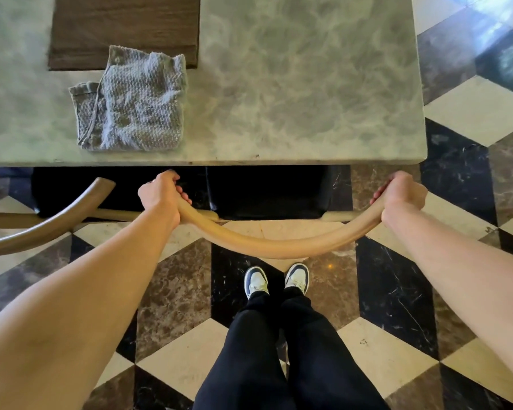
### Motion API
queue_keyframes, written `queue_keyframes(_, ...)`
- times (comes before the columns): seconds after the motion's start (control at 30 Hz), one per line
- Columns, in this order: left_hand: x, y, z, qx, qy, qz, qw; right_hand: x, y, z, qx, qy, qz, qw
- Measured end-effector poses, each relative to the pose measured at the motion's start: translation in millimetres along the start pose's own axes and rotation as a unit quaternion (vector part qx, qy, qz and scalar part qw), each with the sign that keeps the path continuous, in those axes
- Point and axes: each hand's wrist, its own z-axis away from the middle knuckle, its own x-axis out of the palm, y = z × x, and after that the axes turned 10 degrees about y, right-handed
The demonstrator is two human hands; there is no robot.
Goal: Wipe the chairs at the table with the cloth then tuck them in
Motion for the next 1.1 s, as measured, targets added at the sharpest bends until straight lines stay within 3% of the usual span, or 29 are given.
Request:
queue_keyframes(0.17,-5,2,1,0.005,-0.019,-0.031,0.999,-4,-4,3,0.01,-0.027,0.013,0.999)
queue_keyframes(0.47,-22,-7,-7,0.019,-0.057,-0.033,0.998,-10,2,3,-0.045,-0.061,0.08,0.994)
queue_keyframes(0.73,-43,-19,-25,0.063,-0.104,-0.128,0.984,-21,11,23,-0.095,-0.068,0.131,0.984)
queue_keyframes(0.83,-56,-23,-21,0.071,-0.131,-0.173,0.974,-34,23,40,-0.173,-0.06,0.217,0.959)
queue_keyframes(1.1,-99,-34,-5,0.122,-0.204,-0.22,0.946,-53,55,96,-0.379,-0.038,0.376,0.845)
